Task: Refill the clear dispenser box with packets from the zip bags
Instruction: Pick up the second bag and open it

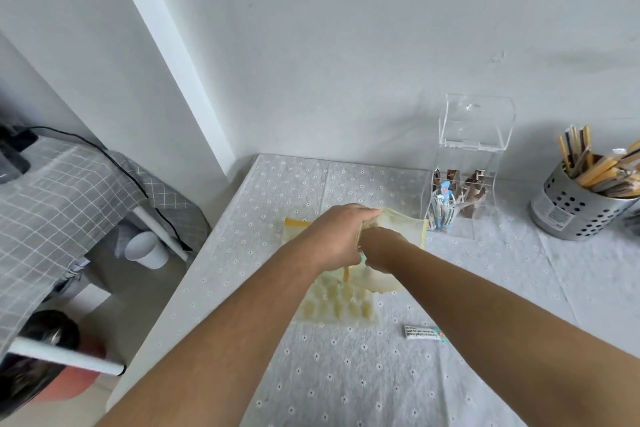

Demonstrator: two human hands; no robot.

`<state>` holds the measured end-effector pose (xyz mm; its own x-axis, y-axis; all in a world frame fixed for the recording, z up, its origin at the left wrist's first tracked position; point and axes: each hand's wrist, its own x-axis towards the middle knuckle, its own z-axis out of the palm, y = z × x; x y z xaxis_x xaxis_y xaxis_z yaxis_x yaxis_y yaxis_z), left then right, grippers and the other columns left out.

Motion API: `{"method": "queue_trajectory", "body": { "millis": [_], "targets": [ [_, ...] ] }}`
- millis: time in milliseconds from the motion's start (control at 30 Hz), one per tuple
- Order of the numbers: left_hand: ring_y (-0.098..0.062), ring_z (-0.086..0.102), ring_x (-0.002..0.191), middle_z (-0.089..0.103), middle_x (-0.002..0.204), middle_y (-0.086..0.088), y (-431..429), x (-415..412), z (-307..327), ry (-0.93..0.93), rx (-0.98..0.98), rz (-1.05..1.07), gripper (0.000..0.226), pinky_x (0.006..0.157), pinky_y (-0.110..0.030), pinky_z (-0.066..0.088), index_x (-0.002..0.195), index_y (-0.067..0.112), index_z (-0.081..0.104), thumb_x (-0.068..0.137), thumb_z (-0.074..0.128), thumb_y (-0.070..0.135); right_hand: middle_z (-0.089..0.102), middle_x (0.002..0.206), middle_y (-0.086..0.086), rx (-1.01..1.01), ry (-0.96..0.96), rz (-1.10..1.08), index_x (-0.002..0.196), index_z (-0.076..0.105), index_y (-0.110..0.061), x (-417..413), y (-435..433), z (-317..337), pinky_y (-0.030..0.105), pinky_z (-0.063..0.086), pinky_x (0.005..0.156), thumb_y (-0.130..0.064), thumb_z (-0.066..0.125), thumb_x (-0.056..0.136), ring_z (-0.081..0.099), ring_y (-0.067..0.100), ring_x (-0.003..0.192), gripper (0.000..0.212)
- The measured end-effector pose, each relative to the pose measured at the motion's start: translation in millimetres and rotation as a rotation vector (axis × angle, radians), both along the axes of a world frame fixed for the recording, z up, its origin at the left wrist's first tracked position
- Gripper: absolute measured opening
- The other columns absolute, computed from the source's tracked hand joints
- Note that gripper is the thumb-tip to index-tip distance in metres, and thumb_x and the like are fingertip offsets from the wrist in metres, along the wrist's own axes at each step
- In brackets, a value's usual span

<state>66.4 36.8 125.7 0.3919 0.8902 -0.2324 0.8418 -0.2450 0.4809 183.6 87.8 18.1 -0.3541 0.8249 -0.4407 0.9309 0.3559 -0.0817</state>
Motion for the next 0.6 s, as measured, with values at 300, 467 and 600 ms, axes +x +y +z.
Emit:
{"method": "queue_trajectory", "body": {
  "millis": [300,467,600],
  "targets": [
    [-0.019,0.054,0.112,0.042,0.144,0.008,8.5,-6.1,-1.2,-0.010,0.023,0.002,0.073,0.072,-0.004,0.026,0.142,0.022,0.040,0.077,0.063,-0.002,0.050,0.129,0.010,0.199,-0.045,0.110,0.118,0.059,-0.008,-2.2,4.5,-16.5,0.036,0.048,0.084,-0.005,0.048,0.091,0.050,0.026,0.117,0.029],
    [-0.021,0.054,0.113,0.040,0.146,0.007,9.8,-8.1,-0.9,-0.012,-0.006,0.013,0.074,0.073,-0.007,0.031,0.143,0.023,0.038,0.077,0.064,0.000,0.060,0.117,0.009,0.213,0.001,0.160,0.109,0.065,-0.011,-0.4,7.6,-8.5,0.036,0.046,0.086,-0.018,0.049,0.092,0.055,0.028,0.108,0.024],
    [-0.022,0.053,0.114,0.039,0.146,0.007,10.6,-9.9,1.3,-0.021,-0.022,0.023,0.075,0.077,-0.011,0.034,0.143,0.023,0.037,0.077,0.067,0.003,0.064,0.112,0.002,0.038,0.189,0.059,0.105,0.067,-0.019,-0.5,8.2,0.4,0.036,0.050,0.086,-0.030,0.054,0.092,0.060,0.025,0.105,0.021]
  ]
}}
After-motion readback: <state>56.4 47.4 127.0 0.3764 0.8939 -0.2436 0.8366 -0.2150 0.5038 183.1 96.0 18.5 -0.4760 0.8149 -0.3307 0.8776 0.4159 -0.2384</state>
